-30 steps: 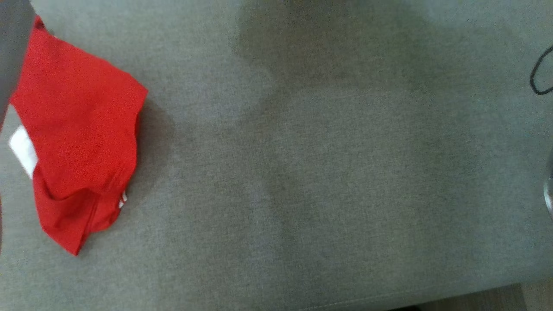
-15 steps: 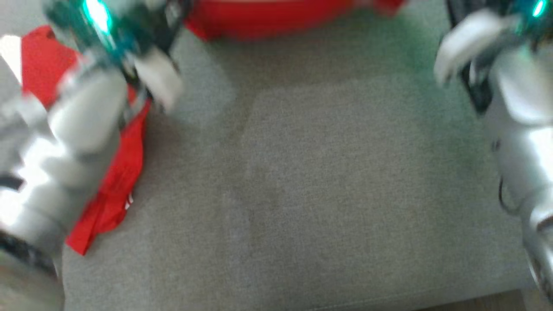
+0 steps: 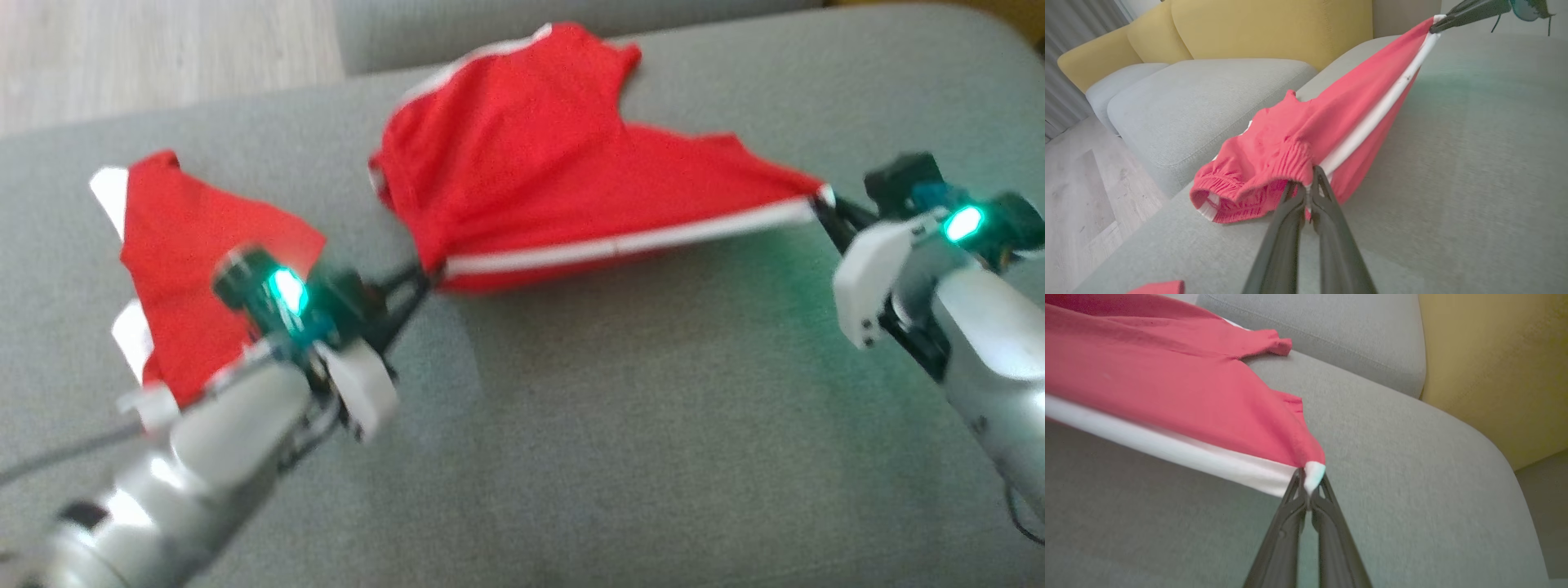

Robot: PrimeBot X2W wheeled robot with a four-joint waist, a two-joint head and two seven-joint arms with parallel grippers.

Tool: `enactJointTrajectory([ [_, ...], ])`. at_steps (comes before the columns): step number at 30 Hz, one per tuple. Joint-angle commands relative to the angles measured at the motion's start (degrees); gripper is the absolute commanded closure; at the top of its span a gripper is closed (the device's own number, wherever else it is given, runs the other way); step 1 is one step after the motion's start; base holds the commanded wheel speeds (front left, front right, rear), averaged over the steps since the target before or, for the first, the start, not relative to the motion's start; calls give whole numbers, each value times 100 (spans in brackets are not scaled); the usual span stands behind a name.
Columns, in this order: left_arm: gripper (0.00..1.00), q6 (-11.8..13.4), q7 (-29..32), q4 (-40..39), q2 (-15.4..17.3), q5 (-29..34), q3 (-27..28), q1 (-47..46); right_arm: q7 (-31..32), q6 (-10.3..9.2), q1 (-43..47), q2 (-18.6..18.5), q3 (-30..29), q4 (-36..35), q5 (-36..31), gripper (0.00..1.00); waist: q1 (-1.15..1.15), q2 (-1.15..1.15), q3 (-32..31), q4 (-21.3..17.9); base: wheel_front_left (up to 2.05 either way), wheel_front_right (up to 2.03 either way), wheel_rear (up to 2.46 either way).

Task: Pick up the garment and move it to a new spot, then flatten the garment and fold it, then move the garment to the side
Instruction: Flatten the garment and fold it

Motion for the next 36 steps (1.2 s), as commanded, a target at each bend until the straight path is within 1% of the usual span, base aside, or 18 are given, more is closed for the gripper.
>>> enactJointTrajectory([
  [1,100,81,2,-112,207,-53,170,-106,48,-5,52,-223,59,-136,104,100,2,0,-232,-55,0,0,0],
  [6,100,404,70,-573,194,-205,94,516,522,-5,486,-798,568,-760,718,100,2,0,-629,-140,0,0,0],
  [10,100,683,123,-1011,206,-300,50,937,803,-5,850,-1204,681,-1223,1160,100,2,0,-825,-192,0,0,0],
  [16,100,1073,253,-1732,241,-432,-13,1463,993,-5,1317,-1765,505,-1943,1531,100,2,0,-906,-247,0,0,0],
  [19,100,1259,293,-2040,269,-485,10,1614,892,-5,1451,-1958,197,-2168,1441,100,2,0,-871,-231,0,0,0],
  [22,100,1485,276,-2195,325,-532,160,1620,813,-5,1519,-1924,-227,-2339,1324,100,2,0,-772,-190,0,0,0],
  [24,100,1568,291,-2256,337,-569,253,1561,786,-5,1515,-1843,-512,-2422,1180,100,2,0,-651,-131,0,0,0],
  [25,100,1583,337,-2304,342,-552,301,1416,758,-5,1448,-1740,-797,-2488,979,100,2,0,-470,-45,0,0,0],
  [30,100,1600,433,-2280,276,-518,466,952,698,-5,1086,-1383,-1413,-2548,464,100,2,0,8,234,0,0,0],
  [33,100,1601,496,-2166,200,-505,562,651,700,-5,773,-1204,-1614,-2476,125,100,2,0,277,425,0,0,0],
  [34,100,1601,496,-2166,200,-505,562,651,700,-5,773,-1204,-1614,-2476,125,100,2,0,277,425,0,0,0],
  [36,100,1593,563,-2063,133,-504,603,465,721,-5,549,-1078,-1708,-2375,-23,100,2,0,445,563,0,0,0],
])
